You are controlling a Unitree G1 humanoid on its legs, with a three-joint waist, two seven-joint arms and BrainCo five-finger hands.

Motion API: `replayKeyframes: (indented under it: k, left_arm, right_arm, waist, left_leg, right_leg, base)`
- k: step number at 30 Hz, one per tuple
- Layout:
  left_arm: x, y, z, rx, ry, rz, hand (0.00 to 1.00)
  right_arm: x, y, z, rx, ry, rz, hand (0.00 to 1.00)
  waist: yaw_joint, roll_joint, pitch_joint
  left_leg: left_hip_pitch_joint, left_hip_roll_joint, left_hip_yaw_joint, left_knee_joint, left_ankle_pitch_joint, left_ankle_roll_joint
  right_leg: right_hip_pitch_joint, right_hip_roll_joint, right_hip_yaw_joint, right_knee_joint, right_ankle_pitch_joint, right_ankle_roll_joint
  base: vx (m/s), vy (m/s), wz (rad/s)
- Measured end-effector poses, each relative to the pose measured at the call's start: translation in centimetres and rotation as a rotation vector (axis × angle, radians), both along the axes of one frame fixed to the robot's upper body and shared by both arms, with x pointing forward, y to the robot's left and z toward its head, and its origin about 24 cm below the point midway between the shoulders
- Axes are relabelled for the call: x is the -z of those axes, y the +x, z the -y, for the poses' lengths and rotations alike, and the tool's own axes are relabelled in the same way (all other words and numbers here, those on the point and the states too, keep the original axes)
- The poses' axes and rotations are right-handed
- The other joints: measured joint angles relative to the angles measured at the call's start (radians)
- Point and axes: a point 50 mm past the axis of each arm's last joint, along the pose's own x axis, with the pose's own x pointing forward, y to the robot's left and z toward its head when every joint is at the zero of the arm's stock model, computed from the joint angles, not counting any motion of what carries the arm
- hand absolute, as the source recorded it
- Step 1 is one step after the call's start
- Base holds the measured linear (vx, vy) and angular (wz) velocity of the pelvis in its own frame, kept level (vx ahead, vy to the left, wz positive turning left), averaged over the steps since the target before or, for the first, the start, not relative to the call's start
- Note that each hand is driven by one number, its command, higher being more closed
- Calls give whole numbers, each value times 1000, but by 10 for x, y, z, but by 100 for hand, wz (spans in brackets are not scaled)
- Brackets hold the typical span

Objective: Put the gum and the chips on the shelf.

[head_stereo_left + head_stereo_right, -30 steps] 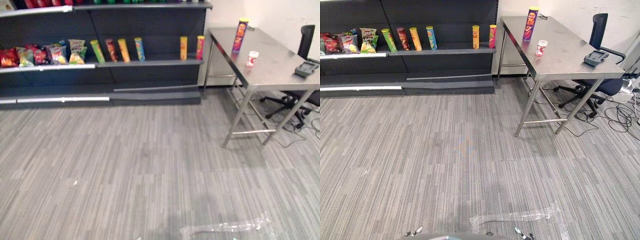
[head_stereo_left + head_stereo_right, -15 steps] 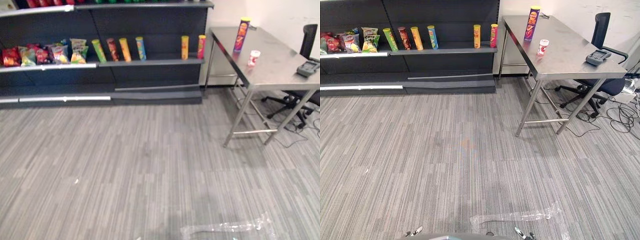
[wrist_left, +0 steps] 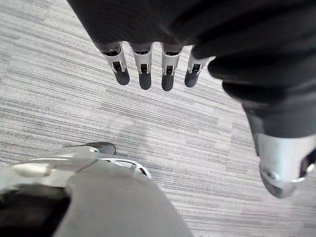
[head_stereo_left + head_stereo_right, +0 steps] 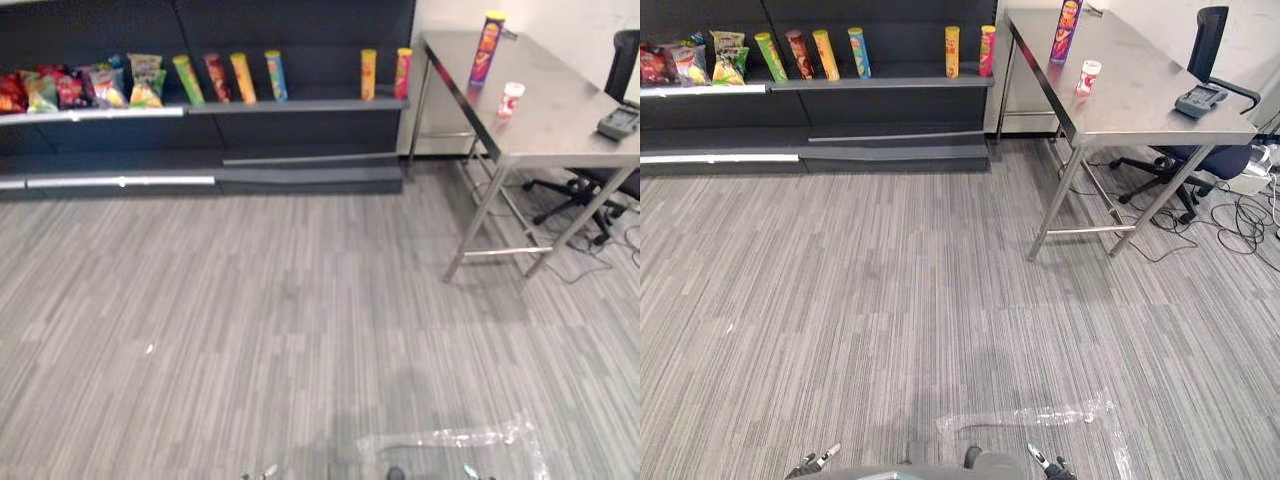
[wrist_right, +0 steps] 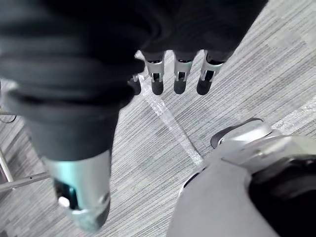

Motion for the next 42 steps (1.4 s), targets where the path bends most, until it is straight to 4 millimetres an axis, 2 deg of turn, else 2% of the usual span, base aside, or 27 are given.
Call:
replayKeyframes:
  k: [1,3,5,6,8,10,13,14,15,16,17,18,21,23,25,26,27,28,31,32,34,36,38,39,40,41,42]
  left_arm:
    - [0,0,0,-18,-5,7,0]
    - [2,-5,7,-113,-53,22,0]
    - [2,-4,8,-116,-57,27,0]
    - [1,-4,7,-125,-60,33,0]
    - [1,-4,7,-141,-69,36,0]
    - [1,-4,8,-138,-72,40,0]
    - [2,-2,11,-105,-75,36,0]
    - [2,-2,12,-101,-77,36,0]
    - [2,-2,11,-101,-76,36,0]
    - [2,-3,12,-101,-79,35,0]
    - [1,-2,9,-91,-77,41,0]
    - [1,0,8,-70,-82,48,0]
    - [1,-2,7,-45,-82,34,0]
    - [2,-7,8,-34,-84,16,0]
    - [1,-6,8,0,-80,18,0]
    - [1,-5,8,10,-80,20,0]
    - [0,-2,7,36,-73,26,0]
    - [0,1,6,50,-70,27,0]
    - [1,2,11,73,-78,23,0]
    - [1,4,12,73,-81,27,0]
    - [0,14,15,67,-89,52,0]
    - [0,20,18,40,-100,70,0]
    - [0,18,15,-9,-97,73,0]
    - [1,14,14,-53,-100,66,0]
    - [3,13,23,-87,-126,67,0]
    - [3,12,27,-121,-141,70,0]
    - [4,12,28,-132,-145,71,0]
  right_arm:
    - [0,-4,1,7,-1,-8,0]
    - [-1,-15,11,27,-22,-30,0]
    - [-1,-19,13,54,-20,-33,0]
    - [-1,-15,14,60,-21,-23,0]
    - [-1,-10,14,61,-21,-11,0]
    - [-2,-4,15,59,-23,5,0]
    - [-4,3,16,31,-33,24,0]
    - [-5,8,16,2,-38,35,0]
    - [-5,9,16,-7,-40,35,0]
    - [-5,15,13,-25,-34,46,0]
    - [-6,25,10,-38,-21,73,0]
    - [-7,31,6,-42,-12,89,0]
    - [-6,30,6,-40,-10,89,0]
    - [-6,27,7,-40,-9,84,0]
    - [-6,26,5,-50,0,87,0]
    - [-6,26,5,-47,1,89,0]
    - [-6,26,5,-49,1,96,0]
    - [-7,27,5,-48,0,102,0]
    - [-10,34,9,-78,-20,128,0]
    - [-12,38,11,-101,-29,144,0]
    - [-13,40,12,-93,-26,156,0]
    - [-13,41,14,-94,-32,157,0]
    - [-12,36,12,-84,-25,143,0]
    - [-10,32,12,-73,-22,129,0]
    - [-11,32,15,-57,-29,133,0]
    - [-12,35,18,-31,-35,142,0]
    - [-12,34,18,-24,-33,140,0]
  waist:
    - [-1,-1,9]
    - [1,31,27]
    - [2,32,32]
    - [2,32,32]
    - [1,33,34]
    - [4,33,34]
    - [-1,54,35]
    - [0,61,38]
    - [2,58,37]
    - [7,59,31]
    - [7,46,22]
    - [10,34,12]
    - [31,25,-23]
    - [33,31,-59]
    - [27,30,-72]
    - [22,31,-71]
    - [15,28,-64]
    - [13,24,-51]
    - [-1,45,-28]
    - [-8,51,-25]
    - [-7,59,-11]
    - [-9,69,4]
    - [-17,53,8]
    - [-28,57,17]
    - [-28,84,20]
    - [-26,99,18]
    - [-27,97,20]
  left_leg:
    - [-58,25,11,144,5,-2]
    - [-170,115,27,455,65,52]
    - [-211,137,24,558,131,43]
    - [-238,141,15,576,92,45]
    - [-261,142,15,471,33,44]
    - [-276,136,9,285,40,39]
    - [-268,125,-72,-89,135,-1]
    - [-273,132,-83,-118,215,-20]
    - [-277,121,-82,-102,246,-10]
    - [-293,101,-73,-37,227,40]
    - [-337,84,-36,64,119,76]
    - [-338,51,-12,81,83,94]
    - [-259,-19,37,25,49,128]
    - [-218,-41,58,-4,33,156]
    - [-129,-70,75,-48,16,184]
    - [-103,-75,75,-62,10,192]
    - [-44,-90,72,-93,4,201]
    - [25,-100,61,-129,1,205]
    - [182,-103,34,-233,-3,198]
    - [219,-97,19,-256,-11,188]
    - [255,-76,11,-273,-41,154]
    - [278,-43,-12,-274,-69,120]
    - [297,-29,-41,-274,-105,74]
    - [326,-10,-62,-276,-122,51]
    - [327,11,-67,-273,-108,44]
    - [331,21,-65,-272,-50,40]
    - [336,24,-67,-272,-21,32]
  right_leg:
    - [9,-5,0,6,-6,-2]
    - [40,10,3,46,-39,-6]
    - [56,5,16,61,-55,-13]
    - [66,-1,29,61,-61,-16]
    - [71,-14,50,61,-69,-13]
    - [72,-33,74,61,-81,2]
    - [88,-51,108,41,-106,45]
    - [108,-58,129,19,-117,60]
    - [118,-67,144,1,-121,64]
    - [141,-93,170,-51,-122,63]
    - [151,-120,208,-75,-103,40]
    - [135,-155,227,-55,-56,73]
    - [112,-214,274,11,25,98]
    - [65,-222,301,116,67,99]
    - [-37,-228,306,378,204,116]
    - [-58,-228,304,447,240,127]
    - [-116,-217,299,606,249,144]
    - [-162,-199,267,744,199,132]
    - [-251,-171,98,841,36,47]
    - [-301,-156,42,791,-5,34]
    - [-363,-136,-11,629,-18,28]
    - [-393,-106,-23,380,19,52]
    - [-397,-89,26,55,154,71]
    - [-380,-75,53,35,294,74]
    - [-386,-51,52,68,279,51]
    - [-396,-45,49,114,233,26]
    - [-395,-46,45,138,217,20]
  base:
    - [-39,-73,8]
    - [43,-19,-7]
    - [99,37,-13]
    - [121,55,-20]
    - [113,76,-27]
    - [186,180,-37]
    - [255,284,-35]
    - [355,379,-35]
    - [403,399,-42]
    - [535,436,-48]
    - [733,524,-46]
    - [639,425,-26]
    - [474,299,-21]
    - [418,210,-32]
    - [383,199,-17]
    - [352,175,2]
    - [337,125,5]
    - [336,101,4]
    - [322,29,5]
    - [269,-25,17]
    - [284,-98,30]
    - [346,-182,36]
    - [488,-272,44]
    - [506,-264,46]
    - [620,-302,28]
    - [485,-254,11]
    - [560,-313,8]
